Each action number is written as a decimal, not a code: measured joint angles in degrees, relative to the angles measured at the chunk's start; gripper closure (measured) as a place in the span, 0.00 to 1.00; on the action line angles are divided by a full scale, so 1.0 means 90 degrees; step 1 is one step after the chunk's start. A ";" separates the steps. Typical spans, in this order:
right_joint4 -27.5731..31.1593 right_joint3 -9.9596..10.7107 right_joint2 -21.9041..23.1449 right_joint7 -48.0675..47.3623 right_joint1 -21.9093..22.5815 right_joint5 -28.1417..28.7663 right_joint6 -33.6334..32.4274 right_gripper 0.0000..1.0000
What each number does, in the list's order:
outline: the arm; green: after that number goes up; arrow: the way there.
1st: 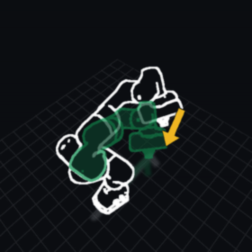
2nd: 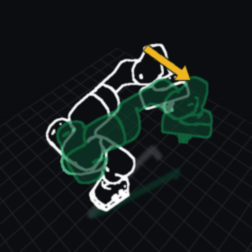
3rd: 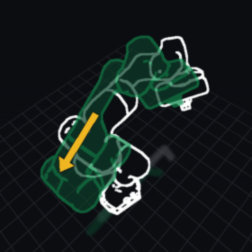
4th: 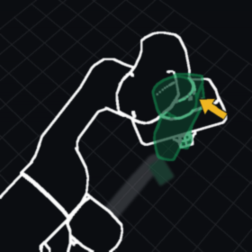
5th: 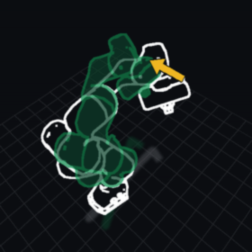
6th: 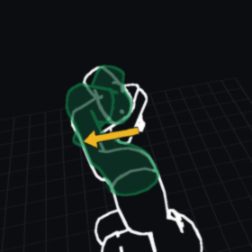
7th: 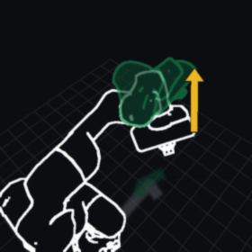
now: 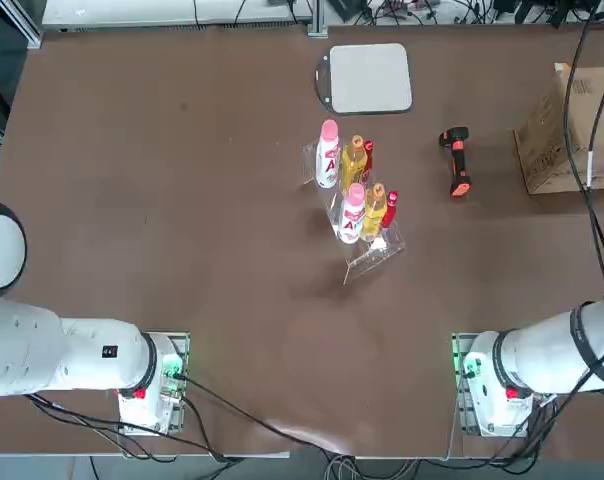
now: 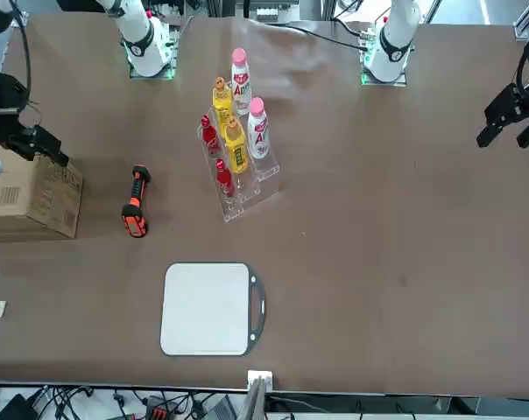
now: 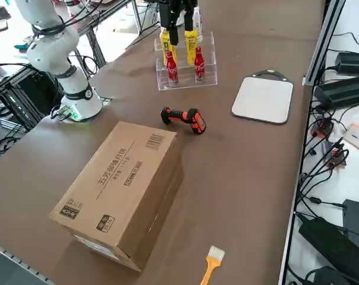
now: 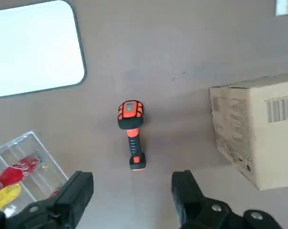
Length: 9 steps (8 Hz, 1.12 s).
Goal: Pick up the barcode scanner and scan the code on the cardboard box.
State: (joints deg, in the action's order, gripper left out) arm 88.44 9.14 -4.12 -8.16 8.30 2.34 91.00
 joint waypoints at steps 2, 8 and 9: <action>-0.0052 0.0009 -0.0188 0.0005 -0.0146 0.0131 -0.0061 0.00; -0.0152 -0.0074 -0.0335 0.0005 -0.0058 0.0132 -0.0059 0.00; -0.0153 -0.0087 -0.0336 0.0005 -0.0024 0.0131 -0.0059 0.00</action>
State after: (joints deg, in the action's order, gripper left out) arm 87.07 8.37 -7.14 -8.11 8.08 3.52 90.47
